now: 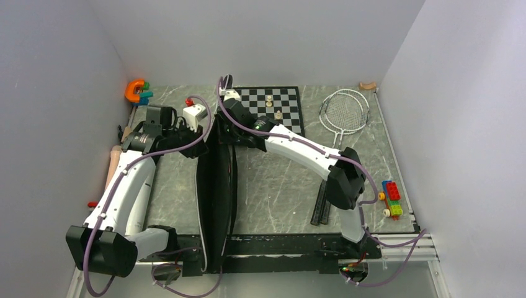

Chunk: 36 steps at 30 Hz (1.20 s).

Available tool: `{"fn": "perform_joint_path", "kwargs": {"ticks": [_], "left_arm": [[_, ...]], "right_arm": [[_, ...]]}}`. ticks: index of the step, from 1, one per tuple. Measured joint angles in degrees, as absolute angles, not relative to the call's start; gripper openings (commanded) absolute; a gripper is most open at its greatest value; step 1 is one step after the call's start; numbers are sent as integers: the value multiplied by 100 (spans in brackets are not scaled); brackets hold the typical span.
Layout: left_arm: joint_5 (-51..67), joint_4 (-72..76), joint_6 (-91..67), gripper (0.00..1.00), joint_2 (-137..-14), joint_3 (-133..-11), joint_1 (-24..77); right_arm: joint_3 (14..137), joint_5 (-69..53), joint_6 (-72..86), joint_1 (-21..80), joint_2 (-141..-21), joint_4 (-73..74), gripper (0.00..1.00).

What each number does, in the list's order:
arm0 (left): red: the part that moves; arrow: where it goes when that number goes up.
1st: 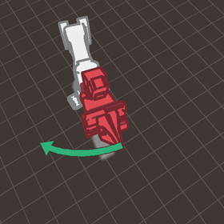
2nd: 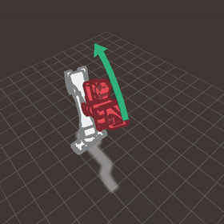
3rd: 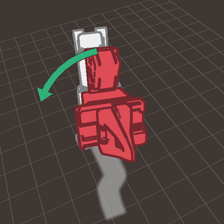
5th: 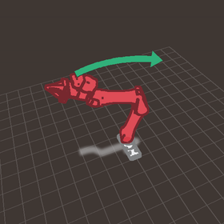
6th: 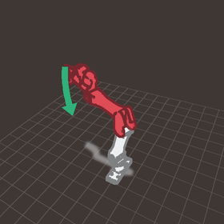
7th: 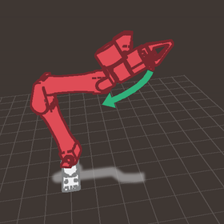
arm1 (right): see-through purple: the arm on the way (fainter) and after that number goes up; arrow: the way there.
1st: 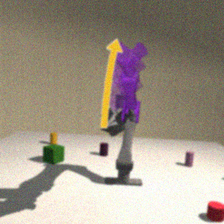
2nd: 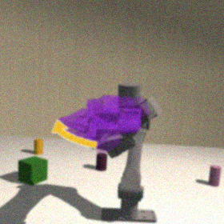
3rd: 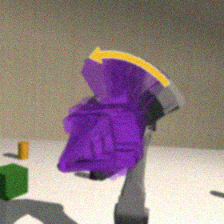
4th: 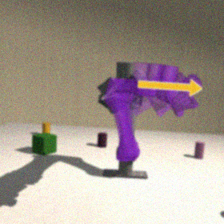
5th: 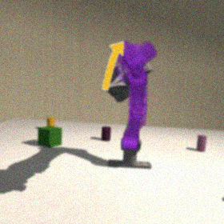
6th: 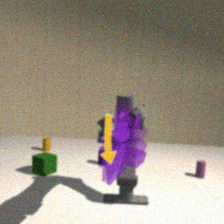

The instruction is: Pack up the badminton gear

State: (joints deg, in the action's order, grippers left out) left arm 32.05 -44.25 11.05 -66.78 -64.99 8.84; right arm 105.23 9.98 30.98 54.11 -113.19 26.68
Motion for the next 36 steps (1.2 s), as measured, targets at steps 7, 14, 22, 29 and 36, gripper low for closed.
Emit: {"fn": "perform_joint_path", "kwargs": {"ticks": [7,14,22,29,36], "left_arm": [[3138,-4397,1039,0,-6628,-6392,884],[3116,-4346,882,0,-6501,-6257,884],[2622,-4445,714,0,-6530,-6337,897],[1920,-4650,504,0,-6663,-6591,895],[1658,-4727,305,0,-6530,-6667,893]], "right_arm": [[10057,735,3164,5352,-11179,2327,16],[9341,-202,3395,4956,-10768,1787,36],[9024,-1081,3461,4560,-10331,1439,64],[8217,-969,3446,4025,-9386,1586,80],[7658,-51,3649,2659,-8805,2204,100]]}}
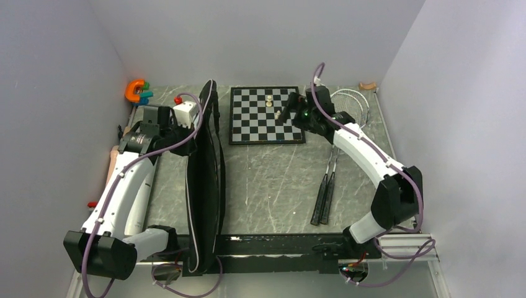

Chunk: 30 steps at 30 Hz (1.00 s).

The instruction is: Pack up the badminton gear

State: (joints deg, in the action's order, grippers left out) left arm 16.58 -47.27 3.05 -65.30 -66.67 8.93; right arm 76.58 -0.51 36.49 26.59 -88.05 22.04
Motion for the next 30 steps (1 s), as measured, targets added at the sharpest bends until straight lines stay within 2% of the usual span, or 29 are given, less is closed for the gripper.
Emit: {"fn": "perform_joint_path", "kwargs": {"ticks": [5,9,13,16,26,30], "left_arm": [[1599,-4762,211,0,-6602,-6676,893],[1549,-4783,211,0,-6639,-6676,893],[1503,-4790,213,0,-6639,-6676,893],[1490,-4792,213,0,-6639,-6676,893],[1466,-4792,235,0,-6624,-6676,893],[1463,-4790,235,0,-6613,-6676,893]], "right_arm": [[7094,561,3909,2049,-8897,2963,99],[6803,1332,4117,1732,-9109,3481,94],[6552,1992,4309,1431,-9124,3769,87],[6499,2349,4368,1120,-9126,3765,77],[6324,2547,4281,370,-9454,3262,62],[6326,2499,4222,364,-9778,3146,59]]}}
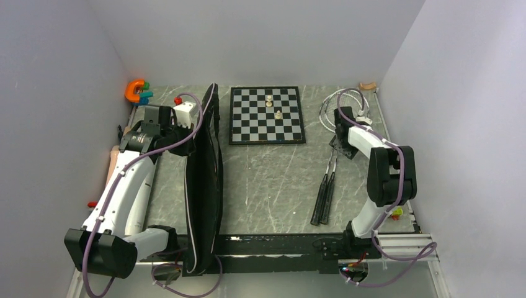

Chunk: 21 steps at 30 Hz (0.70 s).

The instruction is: Pack up the badminton gear

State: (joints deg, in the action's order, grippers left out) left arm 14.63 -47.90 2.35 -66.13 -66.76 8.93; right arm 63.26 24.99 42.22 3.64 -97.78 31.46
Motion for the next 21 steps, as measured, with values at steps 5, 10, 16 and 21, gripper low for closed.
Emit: {"fn": "perform_joint_path", "kwargs": {"ticks": [5,10,16,21], "left_arm": [[1455,-4794,244,0,-6573,-6676,893],[1444,-4799,257,0,-6545,-6676,893],[1400,-4805,281,0,-6545,-6676,893],[1356,-4803,281,0,-6545,-6676,893]], "right_arm": [[6326,2405,4189,384,-10088,3022,56],[6335,2366,4156,384,-10230,2947,49],[6342,2366,4130,384,-10385,2790,36],[6298,2370,3988,443,-10388,2646,11]]}}
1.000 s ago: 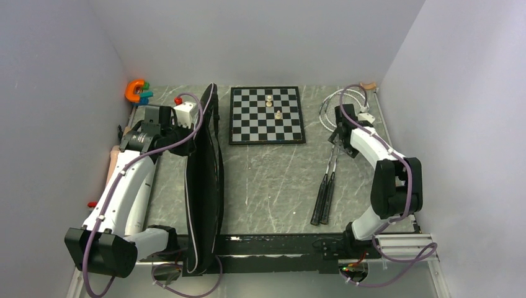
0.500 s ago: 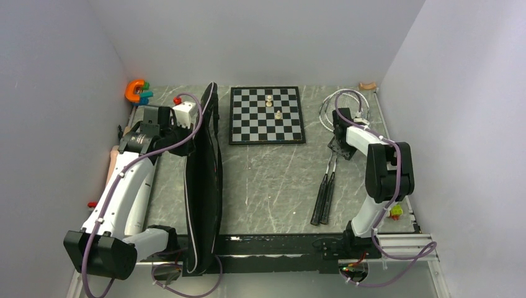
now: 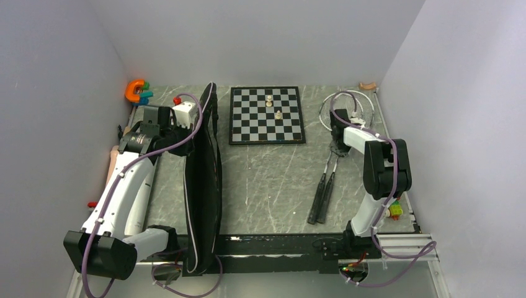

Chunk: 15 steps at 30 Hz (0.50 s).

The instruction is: Pack up the badminton gear

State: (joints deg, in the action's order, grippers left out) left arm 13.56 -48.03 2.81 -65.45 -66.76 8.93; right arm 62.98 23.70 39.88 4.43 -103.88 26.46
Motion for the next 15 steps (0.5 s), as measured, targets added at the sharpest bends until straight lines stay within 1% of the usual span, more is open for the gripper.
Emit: {"fn": "perform_joint_path", "kwargs": {"ticks": [5,11,15], "left_arm": [[1354,-4794,279,0,-6545,-6676,893],[1354,-4790,279,0,-6545,-6676,893],[1356,-4788,279,0,-6545,-6676,893]], "right_arm": [[6206,2630,3778,727,-10322,2620,0],[6173,3094,3706,1190,-10003,2768,0],[6176,3437,3717,1616,-9522,3002,0]]}}
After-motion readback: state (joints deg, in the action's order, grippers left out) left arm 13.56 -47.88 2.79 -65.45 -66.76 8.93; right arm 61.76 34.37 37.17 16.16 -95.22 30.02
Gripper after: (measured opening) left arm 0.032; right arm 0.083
